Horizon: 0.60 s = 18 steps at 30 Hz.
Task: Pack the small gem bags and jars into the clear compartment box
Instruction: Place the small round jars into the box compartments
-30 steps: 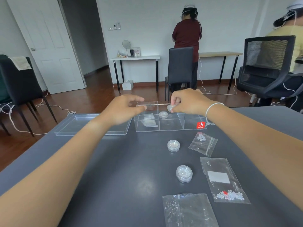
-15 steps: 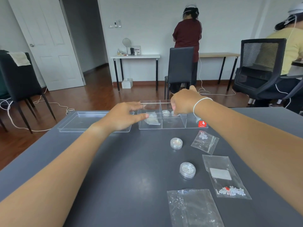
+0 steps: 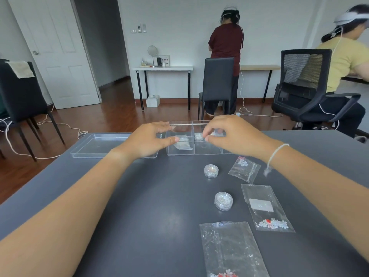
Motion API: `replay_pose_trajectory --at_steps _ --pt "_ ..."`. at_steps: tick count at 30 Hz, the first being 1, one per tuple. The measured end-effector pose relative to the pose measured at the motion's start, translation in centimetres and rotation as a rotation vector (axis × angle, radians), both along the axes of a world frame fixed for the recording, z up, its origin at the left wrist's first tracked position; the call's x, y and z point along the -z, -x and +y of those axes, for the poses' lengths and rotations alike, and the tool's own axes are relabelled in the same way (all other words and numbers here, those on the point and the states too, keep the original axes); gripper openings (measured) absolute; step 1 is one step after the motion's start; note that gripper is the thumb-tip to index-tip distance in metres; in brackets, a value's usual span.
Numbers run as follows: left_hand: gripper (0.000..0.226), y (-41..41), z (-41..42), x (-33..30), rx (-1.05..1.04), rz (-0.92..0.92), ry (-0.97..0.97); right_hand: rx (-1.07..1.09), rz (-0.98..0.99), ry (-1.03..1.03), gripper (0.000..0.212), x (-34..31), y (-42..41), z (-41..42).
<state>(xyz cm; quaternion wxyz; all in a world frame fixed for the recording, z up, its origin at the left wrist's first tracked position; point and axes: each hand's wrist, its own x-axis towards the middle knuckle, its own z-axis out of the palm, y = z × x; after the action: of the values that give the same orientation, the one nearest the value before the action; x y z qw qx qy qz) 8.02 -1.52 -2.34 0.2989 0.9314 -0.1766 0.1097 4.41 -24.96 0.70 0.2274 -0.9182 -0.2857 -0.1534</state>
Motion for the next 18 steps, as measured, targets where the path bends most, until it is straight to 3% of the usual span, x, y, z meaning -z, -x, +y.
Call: replay_pose_trajectory --at_steps 4,7,12,18 --pt "0.051 0.9 -1.2 -1.0 0.006 -0.135 -0.018 -0.134 0.209 -0.009 0.002 0.5 3.8 -0.9" --pt "0.039 2.6 -3.1 -1.8 0.116 -0.261 -0.026 -0.17 0.386 -0.006 0.013 1.0 5.3 -1.4" --pt "0.033 5.2 -5.5 -1.1 0.356 -0.06 -0.087 -0.203 0.49 0.116 0.03 1.4 6.5 -1.7" --pt "0.034 6.1 -6.4 0.2 0.409 0.06 -0.182 -0.194 0.51 0.19 0.029 1.5 6.9 -1.5"
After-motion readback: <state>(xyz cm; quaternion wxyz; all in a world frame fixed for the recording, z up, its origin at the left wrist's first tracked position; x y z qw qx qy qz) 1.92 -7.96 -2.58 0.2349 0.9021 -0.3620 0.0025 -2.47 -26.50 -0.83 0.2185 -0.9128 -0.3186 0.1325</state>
